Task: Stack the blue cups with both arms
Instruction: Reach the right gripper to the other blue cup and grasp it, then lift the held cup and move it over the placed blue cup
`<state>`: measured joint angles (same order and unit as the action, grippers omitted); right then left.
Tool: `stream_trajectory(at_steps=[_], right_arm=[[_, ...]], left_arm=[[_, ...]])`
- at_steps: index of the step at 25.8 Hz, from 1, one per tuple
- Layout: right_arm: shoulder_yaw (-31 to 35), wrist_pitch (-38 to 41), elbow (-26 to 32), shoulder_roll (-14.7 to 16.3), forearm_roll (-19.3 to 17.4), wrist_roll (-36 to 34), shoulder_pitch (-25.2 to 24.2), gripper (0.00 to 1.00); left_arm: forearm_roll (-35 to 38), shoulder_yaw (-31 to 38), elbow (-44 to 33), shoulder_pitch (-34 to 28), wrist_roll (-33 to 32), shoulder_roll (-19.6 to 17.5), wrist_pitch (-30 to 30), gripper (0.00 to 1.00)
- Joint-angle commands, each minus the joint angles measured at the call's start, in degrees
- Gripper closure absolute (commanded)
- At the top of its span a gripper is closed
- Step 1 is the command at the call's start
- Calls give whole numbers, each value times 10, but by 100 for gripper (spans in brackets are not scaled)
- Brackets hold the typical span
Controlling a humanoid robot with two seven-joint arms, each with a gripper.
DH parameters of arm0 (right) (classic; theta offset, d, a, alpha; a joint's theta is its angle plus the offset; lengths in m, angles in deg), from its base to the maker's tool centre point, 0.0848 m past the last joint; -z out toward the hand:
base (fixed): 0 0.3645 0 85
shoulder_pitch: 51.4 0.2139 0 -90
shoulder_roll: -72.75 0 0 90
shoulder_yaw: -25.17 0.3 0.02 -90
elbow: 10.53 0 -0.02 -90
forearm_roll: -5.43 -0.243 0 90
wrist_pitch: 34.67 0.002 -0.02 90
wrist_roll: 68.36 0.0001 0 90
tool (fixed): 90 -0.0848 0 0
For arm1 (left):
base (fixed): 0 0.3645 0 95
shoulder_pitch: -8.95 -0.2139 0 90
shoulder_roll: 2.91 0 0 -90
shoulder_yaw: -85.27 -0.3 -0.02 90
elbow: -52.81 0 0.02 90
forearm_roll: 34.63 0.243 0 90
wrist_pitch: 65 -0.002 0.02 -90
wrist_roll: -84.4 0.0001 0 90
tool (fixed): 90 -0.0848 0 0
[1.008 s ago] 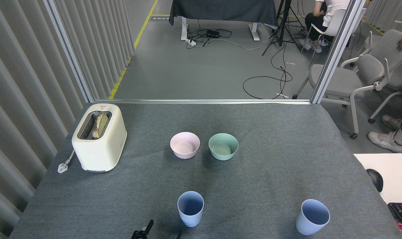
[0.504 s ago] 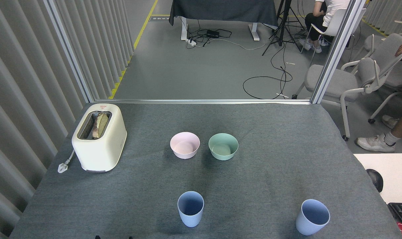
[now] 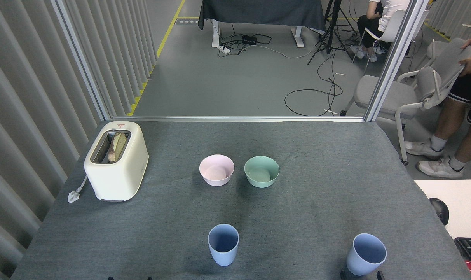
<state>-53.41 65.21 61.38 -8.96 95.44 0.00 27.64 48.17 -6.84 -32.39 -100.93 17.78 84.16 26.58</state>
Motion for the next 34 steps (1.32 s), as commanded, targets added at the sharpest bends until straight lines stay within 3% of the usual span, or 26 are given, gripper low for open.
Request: stream_trajectory(at_steps=[1,21,31,33,34], right_arm=[[0,-7,-11,1,0,-1,14,0],[1,-17,-19,14,-5,-1,37,0],[-7,-23,-57,26,0,0,88,0],[-7,-24,-57,25,3,0,88,2],[-8,-23,-57,25,3,0,88,8]], left_arm=[[0,0,0,0,0,0,-1,0],[0,-1,3,1,1,1,-1,0],[0,-1,4,1,1,0,-1,0],[0,-1,5,1,1,1,-1,0],[1,-1,7,1,1,1,-1,0]])
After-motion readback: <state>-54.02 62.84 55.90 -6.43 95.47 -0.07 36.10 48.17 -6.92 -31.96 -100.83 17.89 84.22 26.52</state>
